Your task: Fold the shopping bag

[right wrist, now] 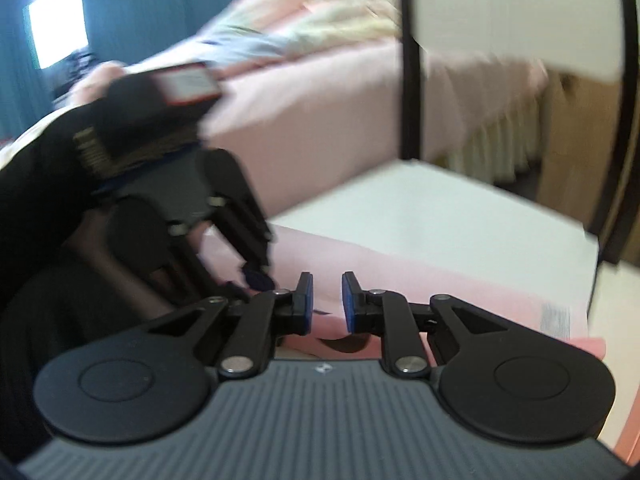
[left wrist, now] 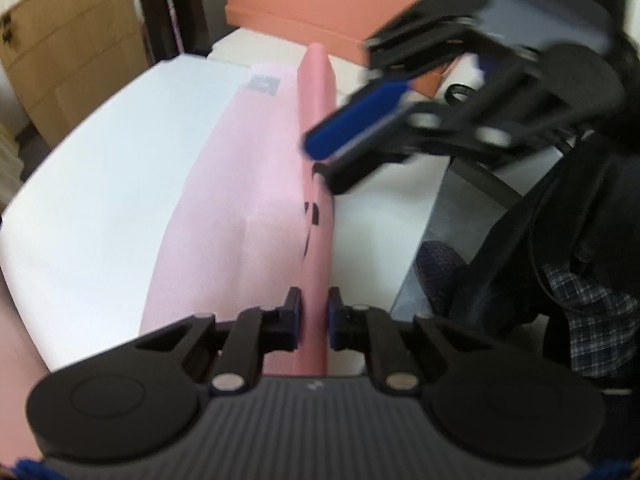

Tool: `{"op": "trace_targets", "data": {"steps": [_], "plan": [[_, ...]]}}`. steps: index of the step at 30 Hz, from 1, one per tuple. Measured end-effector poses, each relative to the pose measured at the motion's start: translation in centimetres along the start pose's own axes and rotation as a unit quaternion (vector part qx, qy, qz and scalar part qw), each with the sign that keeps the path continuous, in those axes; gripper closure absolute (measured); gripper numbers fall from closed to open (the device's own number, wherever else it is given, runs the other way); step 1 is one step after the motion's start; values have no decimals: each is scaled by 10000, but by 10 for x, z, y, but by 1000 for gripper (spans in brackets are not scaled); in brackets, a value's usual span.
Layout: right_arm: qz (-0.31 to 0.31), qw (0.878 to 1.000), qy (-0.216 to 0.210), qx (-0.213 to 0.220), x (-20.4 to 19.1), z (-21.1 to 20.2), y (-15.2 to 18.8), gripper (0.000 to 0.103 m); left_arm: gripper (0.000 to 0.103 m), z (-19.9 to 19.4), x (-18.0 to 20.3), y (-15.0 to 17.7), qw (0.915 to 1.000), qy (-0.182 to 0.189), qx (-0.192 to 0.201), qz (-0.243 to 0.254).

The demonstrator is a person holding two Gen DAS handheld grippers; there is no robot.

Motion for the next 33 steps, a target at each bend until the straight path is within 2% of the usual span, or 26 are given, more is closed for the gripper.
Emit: {"op": "trace_targets", "data": {"steps": [1,4,7,12,15,16,17,19,20,25,29,33], "plan": [[-139,9999,39,57,-2,-1,1,84,88,1,-1,0,10000,15,-22,-27],[-196,9995,195,-168,1,8,16,83,88,3,-4,1,10000,33,-68,-61],[-280,9992,284,102,0,8,15,83,88,4,-5,1,10000,23,-61,-61],[-393,9980,475,131,4,18,15,82,84,3,-5,2,9999,-99,-17,6],[-236,9983,509,175,10,28,13,82,68,3,-6,2,9995,-289,40,107],[-213,9982,535,188,11,31,12,82,58,4,-6,2,9991,-392,54,145],[-191,9980,562,203,12,34,12,82,53,5,-6,3,9986,-486,62,178],[-131,9977,630,223,14,40,12,83,35,6,-6,3,9973,-675,99,260],[-83,9975,676,202,16,43,14,82,30,6,-4,4,9965,-759,120,321],[42,9974,678,-248,16,58,34,82,22,5,1,6,9929,-1062,242,486],[91,9978,584,-313,15,56,40,82,20,3,6,7,9882,-1377,364,564],[111,9978,494,-425,14,50,44,82,20,-1,18,11,9800,-1761,464,806]]}}
Point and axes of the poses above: each gripper's, at about its wrist camera, not at the fingertips, and z roughly the way its jaws point, x to its right, y to its underside, the point moved 10 cm from there along z, roughly the way its jaws point, and after that the axes turned 14 degrees about -z, right-handed, at the moved point
